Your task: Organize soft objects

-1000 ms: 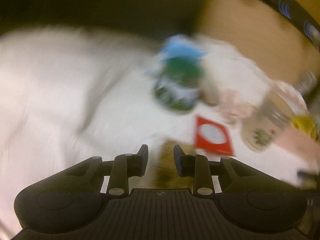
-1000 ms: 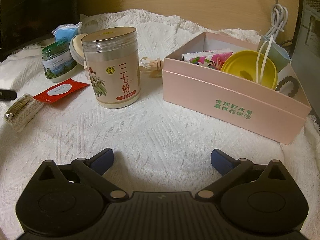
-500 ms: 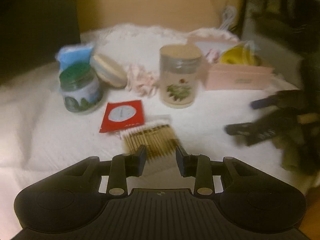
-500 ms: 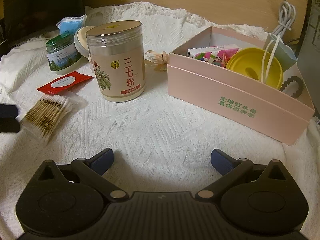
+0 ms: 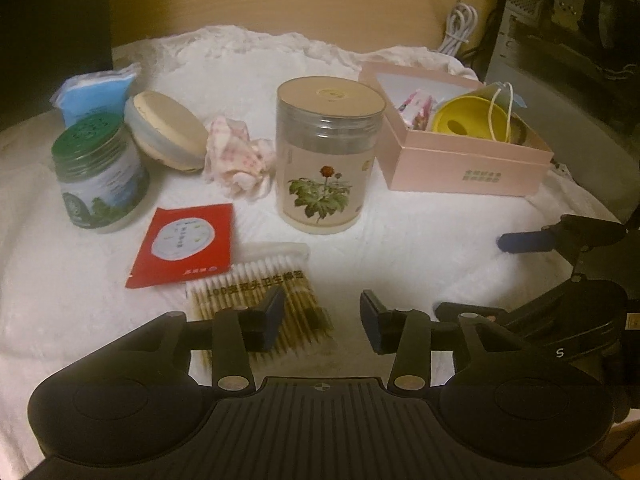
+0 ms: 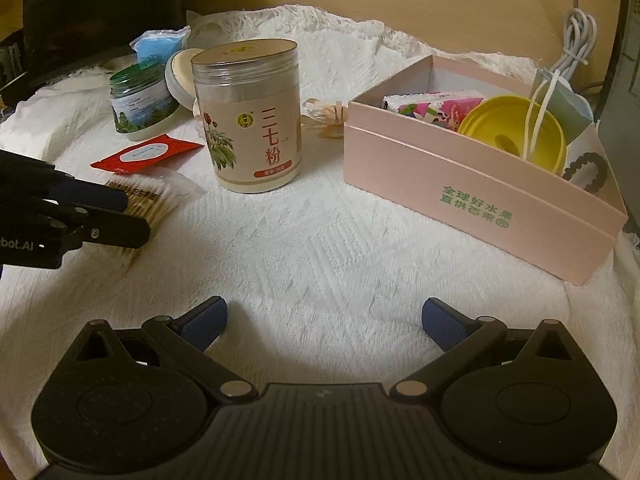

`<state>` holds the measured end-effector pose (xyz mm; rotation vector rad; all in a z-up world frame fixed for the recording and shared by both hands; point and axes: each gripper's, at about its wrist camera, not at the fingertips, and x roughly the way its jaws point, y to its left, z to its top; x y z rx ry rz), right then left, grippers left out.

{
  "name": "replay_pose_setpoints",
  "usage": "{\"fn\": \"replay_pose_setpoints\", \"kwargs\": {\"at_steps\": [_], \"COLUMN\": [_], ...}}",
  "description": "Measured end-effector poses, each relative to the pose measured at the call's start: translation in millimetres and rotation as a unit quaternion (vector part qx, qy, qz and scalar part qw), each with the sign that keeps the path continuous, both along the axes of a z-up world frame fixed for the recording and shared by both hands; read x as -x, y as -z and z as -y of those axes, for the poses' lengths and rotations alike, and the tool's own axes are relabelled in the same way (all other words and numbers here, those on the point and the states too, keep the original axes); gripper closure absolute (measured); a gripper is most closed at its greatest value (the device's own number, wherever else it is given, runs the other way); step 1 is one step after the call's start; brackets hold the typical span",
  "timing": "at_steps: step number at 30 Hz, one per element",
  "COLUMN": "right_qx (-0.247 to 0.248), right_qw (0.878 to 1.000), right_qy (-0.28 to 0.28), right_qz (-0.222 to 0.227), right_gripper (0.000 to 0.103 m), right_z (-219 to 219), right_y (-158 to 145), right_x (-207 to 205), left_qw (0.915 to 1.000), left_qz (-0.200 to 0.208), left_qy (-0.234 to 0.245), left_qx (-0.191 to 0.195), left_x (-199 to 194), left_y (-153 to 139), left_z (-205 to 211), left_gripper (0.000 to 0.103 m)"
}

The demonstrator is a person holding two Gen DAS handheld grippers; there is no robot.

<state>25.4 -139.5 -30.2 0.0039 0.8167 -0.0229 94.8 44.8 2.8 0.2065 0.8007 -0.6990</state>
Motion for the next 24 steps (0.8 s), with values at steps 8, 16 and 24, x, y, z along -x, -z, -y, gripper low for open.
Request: {"fn": "replay_pose_setpoints", "kwargs": {"at_steps": [8,16,24], "right_qx": [0.004,0.003,0.004], "right_qw": [1.0,0.999,0.998], "right_qy": [-0.019,-0.043,-0.057], "right_qz": [-0.023,-0.016,-0.004], "right_gripper": [0.0,0.0,0.0], "right_z": [0,10,14], "right_y": [-3,-2,-1], "right_x": [-6,3,8], "left_qw": [0.9938,0.9971,0.9875], "left_qz": [0.046,0.011,0.03], "left_qy": [-0.013,-0.019,-0.107], "left_qx": [-0.1,-0.072,-0.112], "left_x": [11,4,-4], "left_y": [2,3,10], "left_z": [22,32,19], "left_gripper": [0.05,0.017,0.021]}}
